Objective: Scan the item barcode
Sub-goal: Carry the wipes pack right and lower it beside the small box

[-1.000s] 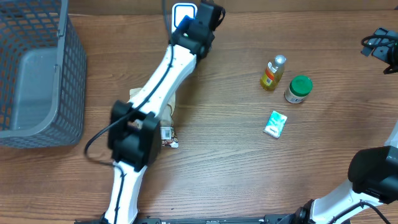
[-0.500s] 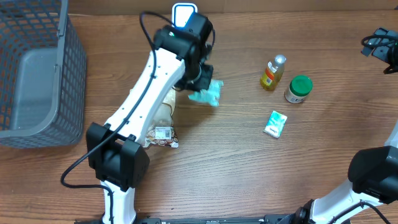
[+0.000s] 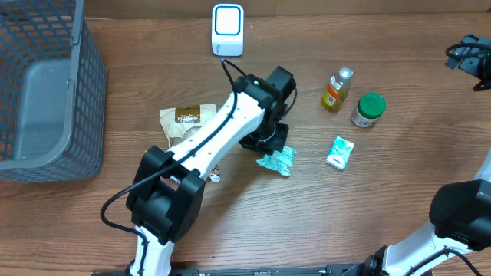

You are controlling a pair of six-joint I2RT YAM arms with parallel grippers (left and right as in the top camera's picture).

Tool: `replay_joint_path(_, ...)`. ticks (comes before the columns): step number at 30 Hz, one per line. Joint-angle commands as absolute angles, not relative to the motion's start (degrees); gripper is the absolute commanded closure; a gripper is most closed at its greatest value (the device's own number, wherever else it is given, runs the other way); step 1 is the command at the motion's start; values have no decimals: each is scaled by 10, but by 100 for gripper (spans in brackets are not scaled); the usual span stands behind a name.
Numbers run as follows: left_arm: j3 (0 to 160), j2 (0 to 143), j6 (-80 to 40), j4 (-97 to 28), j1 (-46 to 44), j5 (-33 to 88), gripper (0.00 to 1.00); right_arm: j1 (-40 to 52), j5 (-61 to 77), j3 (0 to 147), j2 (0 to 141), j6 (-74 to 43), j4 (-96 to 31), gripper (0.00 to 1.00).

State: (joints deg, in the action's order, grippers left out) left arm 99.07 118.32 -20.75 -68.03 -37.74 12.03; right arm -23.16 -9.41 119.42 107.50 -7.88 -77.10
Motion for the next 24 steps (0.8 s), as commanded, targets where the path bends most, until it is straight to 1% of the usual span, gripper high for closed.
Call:
replay_joint_path(1, 978, 1187, -225, -662, -388, 133, 96, -232, -98, 1199, 1072, -81, -768, 0)
replay_joint_path(7, 976, 1187, -279, -644, -404, 132, 96, -232, -98, 1199, 1072, -81, -768, 0)
replay_joint_path(11, 976, 1187, -341, -641, -421, 134, 95, -232, -98, 1199, 1072, -81, -768, 0)
replay_joint_path(13, 976, 1187, -346, -640, -428, 134, 96, -232, -98, 1199, 1072, -81, -768, 0)
replay_joint_path(19, 976, 1187, -348, -629, -454, 131, 91, -232, -98, 1199, 1072, -81, -768, 0)
replay_joint_path(24, 976, 1187, -364, -619, -465, 131, 92, -232, -98, 1199, 1072, -81, -768, 0)
